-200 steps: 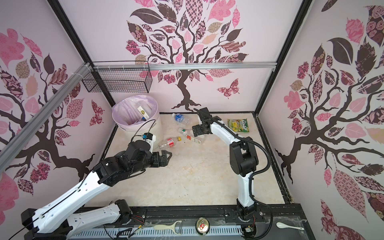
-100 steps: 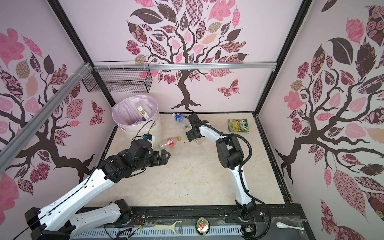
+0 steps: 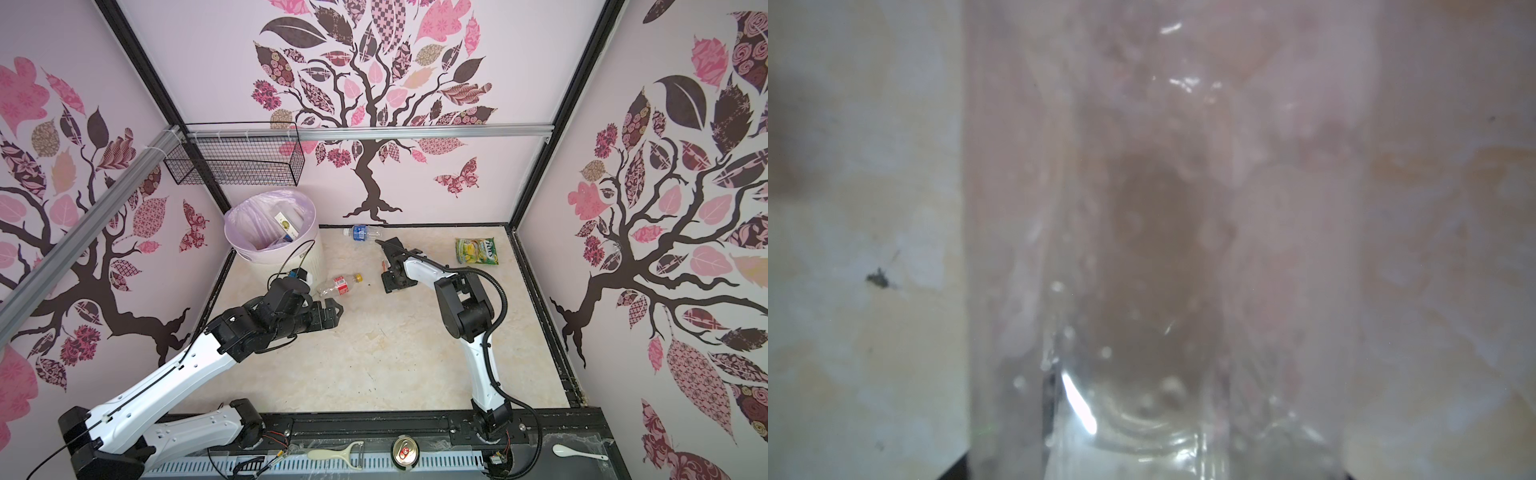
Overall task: Throw the plastic bottles in the bin
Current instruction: 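Lower the left gripper toward the table while the right reaches the green-labelled bottle, then close the right gripper on the green-labelled bottle and lift it upright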
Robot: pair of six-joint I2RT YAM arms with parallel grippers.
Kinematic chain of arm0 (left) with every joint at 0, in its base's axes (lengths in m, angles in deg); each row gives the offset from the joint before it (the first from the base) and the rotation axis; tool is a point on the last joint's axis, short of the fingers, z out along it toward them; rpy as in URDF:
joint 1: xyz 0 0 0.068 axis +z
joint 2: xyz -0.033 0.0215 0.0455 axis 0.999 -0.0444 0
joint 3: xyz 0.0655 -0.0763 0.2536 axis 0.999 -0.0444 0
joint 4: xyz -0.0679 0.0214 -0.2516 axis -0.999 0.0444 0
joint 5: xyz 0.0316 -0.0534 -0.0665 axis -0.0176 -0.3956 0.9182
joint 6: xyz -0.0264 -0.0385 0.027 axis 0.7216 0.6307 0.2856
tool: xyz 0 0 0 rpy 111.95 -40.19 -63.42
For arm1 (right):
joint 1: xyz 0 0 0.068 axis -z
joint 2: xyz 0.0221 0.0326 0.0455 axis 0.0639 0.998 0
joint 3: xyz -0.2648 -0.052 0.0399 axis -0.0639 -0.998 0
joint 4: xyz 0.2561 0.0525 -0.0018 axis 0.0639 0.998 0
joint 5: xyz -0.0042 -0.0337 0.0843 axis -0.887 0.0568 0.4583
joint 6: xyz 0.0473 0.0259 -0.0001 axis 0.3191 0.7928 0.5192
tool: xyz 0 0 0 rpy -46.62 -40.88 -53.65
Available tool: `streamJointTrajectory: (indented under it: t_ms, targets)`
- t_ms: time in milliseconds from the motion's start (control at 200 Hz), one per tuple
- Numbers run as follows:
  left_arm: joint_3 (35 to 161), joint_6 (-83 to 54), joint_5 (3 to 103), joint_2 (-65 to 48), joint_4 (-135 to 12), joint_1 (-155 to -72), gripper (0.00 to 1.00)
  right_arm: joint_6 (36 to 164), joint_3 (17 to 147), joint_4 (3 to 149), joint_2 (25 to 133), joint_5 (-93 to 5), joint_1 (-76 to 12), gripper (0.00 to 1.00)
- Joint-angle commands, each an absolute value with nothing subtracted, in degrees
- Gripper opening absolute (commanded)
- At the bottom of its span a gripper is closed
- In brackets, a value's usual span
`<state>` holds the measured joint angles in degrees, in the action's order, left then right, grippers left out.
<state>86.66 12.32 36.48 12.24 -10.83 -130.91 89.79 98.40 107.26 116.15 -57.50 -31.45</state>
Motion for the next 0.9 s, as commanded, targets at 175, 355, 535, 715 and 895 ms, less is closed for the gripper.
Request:
streamJointTrajectory:
  t_ms: [175,355,535,715,895]
  targets:
    - [88.0,13.1,35.7,8.8,-16.0,-130.2,0.98,95.1,87.5,108.7,101.2,-53.4,-32.3,0.62]
    - [91.4,15.4,35.8,4.1,-17.0,-129.2,0.98,97.1,81.4,110.0,93.1,-51.1,-32.7,0.60]
    - [98.3,16.9,36.5,-2.5,-19.2,-128.4,0.98,98.1,79.2,111.7,84.2,-49.1,-33.2,0.60]
    - [109.0,17.5,39.6,-10.4,-20.9,-126.9,0.98,100.1,79.3,112.6,77.4,-45.6,-33.3,0.60]
    - [117.2,19.4,42.9,-15.4,-22.5,-124.0,0.98,100.9,80.5,111.6,73.1,-42.7,-33.7,0.60]
